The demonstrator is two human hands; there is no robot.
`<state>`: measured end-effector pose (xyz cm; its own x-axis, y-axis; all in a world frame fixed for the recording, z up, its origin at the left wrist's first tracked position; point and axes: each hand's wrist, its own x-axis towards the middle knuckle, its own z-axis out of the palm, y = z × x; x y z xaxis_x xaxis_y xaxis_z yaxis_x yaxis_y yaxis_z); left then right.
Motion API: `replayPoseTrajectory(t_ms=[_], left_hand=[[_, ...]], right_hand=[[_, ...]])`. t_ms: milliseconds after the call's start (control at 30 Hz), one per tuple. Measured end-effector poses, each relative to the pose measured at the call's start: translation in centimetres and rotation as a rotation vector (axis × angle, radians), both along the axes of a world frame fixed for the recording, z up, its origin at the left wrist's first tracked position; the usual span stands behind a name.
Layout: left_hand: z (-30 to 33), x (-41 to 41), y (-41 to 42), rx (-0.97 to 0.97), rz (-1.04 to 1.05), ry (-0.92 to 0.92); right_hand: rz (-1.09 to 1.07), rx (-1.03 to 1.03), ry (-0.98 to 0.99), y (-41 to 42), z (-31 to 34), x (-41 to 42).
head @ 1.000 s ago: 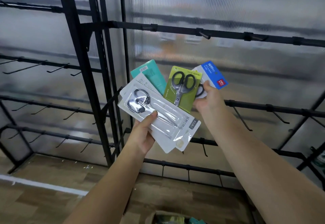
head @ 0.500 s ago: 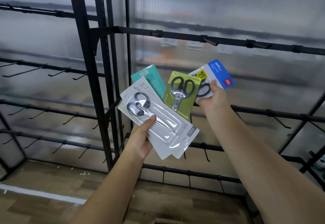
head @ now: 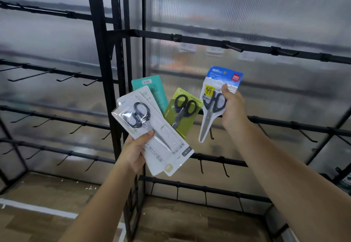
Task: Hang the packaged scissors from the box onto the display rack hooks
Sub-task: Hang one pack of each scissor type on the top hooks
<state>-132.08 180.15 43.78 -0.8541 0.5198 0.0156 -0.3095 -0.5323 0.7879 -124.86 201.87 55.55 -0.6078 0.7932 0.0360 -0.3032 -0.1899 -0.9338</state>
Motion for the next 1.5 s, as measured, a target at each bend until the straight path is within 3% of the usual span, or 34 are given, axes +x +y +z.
replayPoseTrajectory(t_ms=[400,800,1167,1500], left_hand=[[1.6,-2.4,-3.9,0.005,0.061,0.116],[3.9,-3.7,-6.5,0.012,0.059,0.245],[4.2,-5.4,-7.3,0.015,0.028,0.242],[5.0,-6.5,-6.5,0.083,-0.004,0.227]], right_hand=[[0.068,0.406,0.004,-3.9,3.4,-2.9],[0.083,0.398,0.176,-8.2,7.0,-5.8],[-0.102,0.303,0.049,-7.9,7.2,-8.5],[-0.097,0.341,-0.287,-3.5,9.5,-14.6]])
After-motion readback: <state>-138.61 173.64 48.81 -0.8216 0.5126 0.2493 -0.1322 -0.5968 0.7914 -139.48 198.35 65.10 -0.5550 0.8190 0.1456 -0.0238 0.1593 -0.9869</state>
